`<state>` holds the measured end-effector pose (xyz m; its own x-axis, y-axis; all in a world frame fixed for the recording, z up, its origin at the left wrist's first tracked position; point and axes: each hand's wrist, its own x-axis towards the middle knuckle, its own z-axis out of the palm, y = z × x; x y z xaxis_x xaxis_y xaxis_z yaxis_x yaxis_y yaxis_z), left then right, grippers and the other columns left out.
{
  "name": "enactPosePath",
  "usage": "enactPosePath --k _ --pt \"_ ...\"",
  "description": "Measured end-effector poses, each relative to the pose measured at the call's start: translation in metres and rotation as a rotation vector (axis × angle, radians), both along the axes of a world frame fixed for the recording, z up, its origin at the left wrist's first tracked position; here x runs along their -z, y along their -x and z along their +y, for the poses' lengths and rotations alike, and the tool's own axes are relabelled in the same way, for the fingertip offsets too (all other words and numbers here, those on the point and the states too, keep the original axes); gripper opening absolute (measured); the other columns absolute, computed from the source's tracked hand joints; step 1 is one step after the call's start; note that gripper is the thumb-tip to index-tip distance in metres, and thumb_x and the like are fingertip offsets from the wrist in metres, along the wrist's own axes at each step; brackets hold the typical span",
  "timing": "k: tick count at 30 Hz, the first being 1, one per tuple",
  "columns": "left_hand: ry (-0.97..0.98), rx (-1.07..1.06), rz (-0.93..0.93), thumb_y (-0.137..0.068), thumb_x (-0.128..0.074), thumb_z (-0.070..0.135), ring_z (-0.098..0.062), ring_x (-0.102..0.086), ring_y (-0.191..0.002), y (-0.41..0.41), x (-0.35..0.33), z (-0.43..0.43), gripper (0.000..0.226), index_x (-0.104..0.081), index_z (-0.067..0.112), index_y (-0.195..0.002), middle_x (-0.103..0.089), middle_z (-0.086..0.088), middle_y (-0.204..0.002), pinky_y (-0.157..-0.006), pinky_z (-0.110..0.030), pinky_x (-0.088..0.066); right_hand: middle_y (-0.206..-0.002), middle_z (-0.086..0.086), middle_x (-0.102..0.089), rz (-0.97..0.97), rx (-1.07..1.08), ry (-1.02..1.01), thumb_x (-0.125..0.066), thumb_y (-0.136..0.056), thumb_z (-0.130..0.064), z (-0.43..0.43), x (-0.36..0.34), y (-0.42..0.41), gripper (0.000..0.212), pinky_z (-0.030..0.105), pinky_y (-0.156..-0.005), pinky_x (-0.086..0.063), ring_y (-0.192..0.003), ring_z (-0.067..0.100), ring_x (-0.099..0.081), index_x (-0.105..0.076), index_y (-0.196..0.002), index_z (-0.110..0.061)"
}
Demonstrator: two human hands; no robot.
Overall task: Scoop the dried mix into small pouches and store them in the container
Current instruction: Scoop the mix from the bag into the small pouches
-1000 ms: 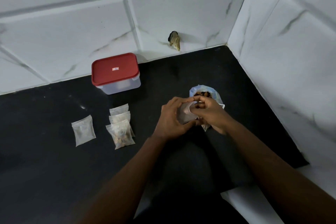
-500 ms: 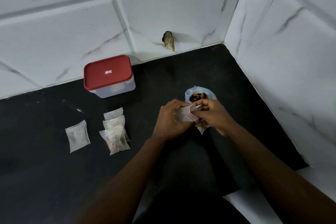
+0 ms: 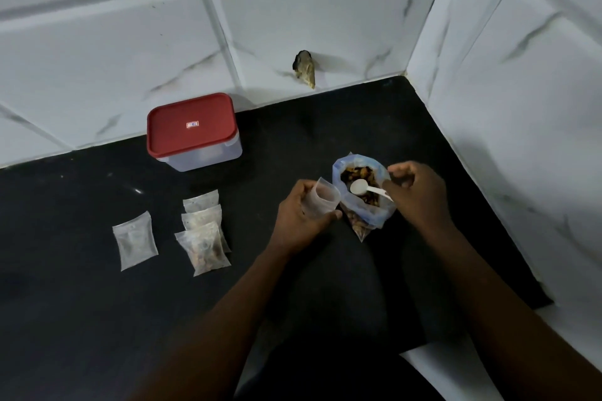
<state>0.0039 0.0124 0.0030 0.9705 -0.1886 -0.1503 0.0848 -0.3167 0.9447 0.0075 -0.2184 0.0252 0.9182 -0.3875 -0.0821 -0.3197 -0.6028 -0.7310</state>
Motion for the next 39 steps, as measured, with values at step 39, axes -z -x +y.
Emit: enactPosePath --k 39 --pt "0.037 0.156 -0.092 -0.068 -0.081 0.055 -0.008 -0.056 -0.128 -0.024 0.031 -0.021 0.066 -0.049 0.049 -0.125 -0.051 0.006 -0.141 -0.107 -0.039 -0.052 -0.09 0.005 -0.073 -0.173 -0.292 0.263 -0.08 -0.083 -0.014 0.011 0.034 0.001 0.011 0.03 -0.079 -0.057 -0.084 0.013 -0.069 -0.073 -0.09 -0.01"
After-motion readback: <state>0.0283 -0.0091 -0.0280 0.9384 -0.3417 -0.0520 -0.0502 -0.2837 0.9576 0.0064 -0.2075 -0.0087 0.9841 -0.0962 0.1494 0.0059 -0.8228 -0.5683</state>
